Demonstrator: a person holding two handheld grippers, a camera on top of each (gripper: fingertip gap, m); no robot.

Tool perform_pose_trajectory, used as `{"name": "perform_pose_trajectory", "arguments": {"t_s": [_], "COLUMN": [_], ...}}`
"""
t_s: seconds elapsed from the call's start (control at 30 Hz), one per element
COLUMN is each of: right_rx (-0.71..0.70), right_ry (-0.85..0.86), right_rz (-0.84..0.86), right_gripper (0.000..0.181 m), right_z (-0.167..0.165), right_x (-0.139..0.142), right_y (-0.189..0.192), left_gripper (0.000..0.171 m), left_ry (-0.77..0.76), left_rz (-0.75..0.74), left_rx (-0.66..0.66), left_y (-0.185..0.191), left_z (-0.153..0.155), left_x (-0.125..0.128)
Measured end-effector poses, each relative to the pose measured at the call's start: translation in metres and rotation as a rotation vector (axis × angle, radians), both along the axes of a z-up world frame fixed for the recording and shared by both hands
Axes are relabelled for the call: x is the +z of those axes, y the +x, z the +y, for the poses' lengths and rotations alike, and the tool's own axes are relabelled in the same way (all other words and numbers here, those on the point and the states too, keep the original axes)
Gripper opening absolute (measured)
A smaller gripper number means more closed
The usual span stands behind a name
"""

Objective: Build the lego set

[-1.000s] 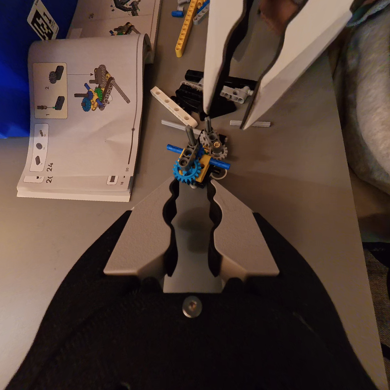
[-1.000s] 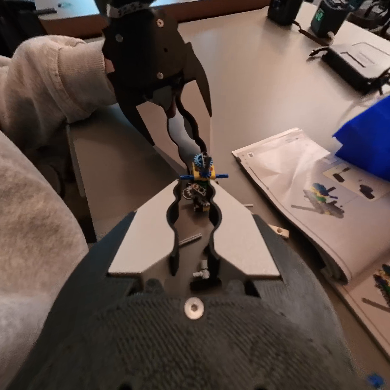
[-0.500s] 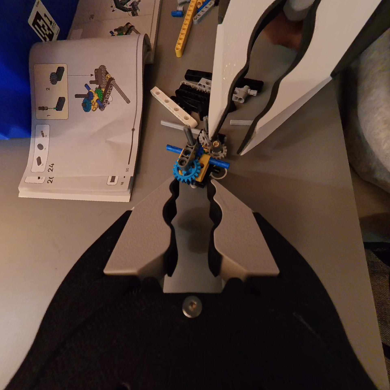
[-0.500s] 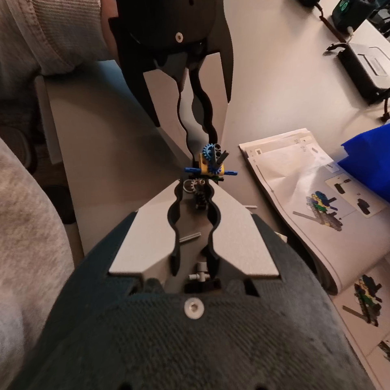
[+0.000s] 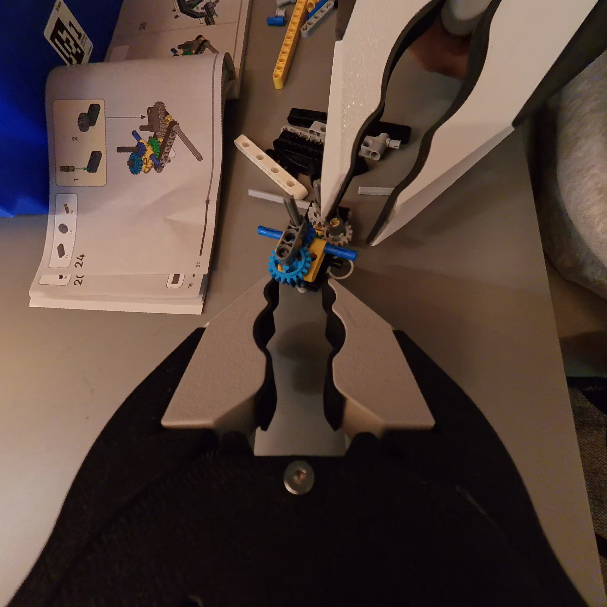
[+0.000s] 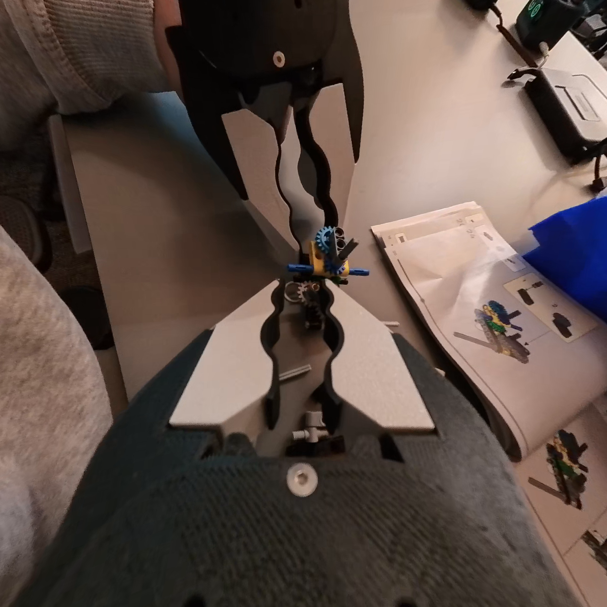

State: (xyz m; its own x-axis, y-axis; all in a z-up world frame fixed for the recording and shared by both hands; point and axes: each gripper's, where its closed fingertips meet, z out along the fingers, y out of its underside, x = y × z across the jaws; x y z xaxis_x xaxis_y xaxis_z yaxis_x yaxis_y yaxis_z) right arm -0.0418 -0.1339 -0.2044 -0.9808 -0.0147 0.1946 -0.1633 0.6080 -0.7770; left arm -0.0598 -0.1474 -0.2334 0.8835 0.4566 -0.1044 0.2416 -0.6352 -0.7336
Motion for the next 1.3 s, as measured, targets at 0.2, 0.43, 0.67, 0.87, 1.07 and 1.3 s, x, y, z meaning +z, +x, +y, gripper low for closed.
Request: {"name": "perform_pose_trajectory", "arguments": {"t_s": [0.2,0.43,0.67,0.87,1.07,1.3], "right_rx": [0.015,0.025,0.020,0.041,0.046,0.045], "right_ry": [0.012,0.018,0.011,0.048,0.090,0.070], "right_rz": [-0.017,-0.023,-0.020,-0.040,-0.029,-0.026], "right_gripper": [0.021,0.019,0.022,0.020,0.015,0.016], "right_z": [0.002,0.006,0.001,0.004,0.017,0.020], "right_x": [0.000,0.001,0.003,-0.002,-0.005,0.002], "right_y": [0.002,0.002,0.002,0.006,0.005,0.005], "left_gripper": [0.024,0.024,0.024,0.024,0.024,0.024], "left_ry": [0.000,0.002,0.000,0.001,0.001,0.001], "left_rz": [0.000,-0.003,-0.001,0.000,-0.001,-0.001], "left_rx": [0.001,0.002,0.000,0.001,0.001,0.000], "left_y": [0.000,-0.001,0.000,0.000,0.000,0.000], "left_z": [0.000,0.000,0.000,0.000,0.000,0.000], "left_x": [0.000,0.000,0.000,0.000,0.000,0.000]}}
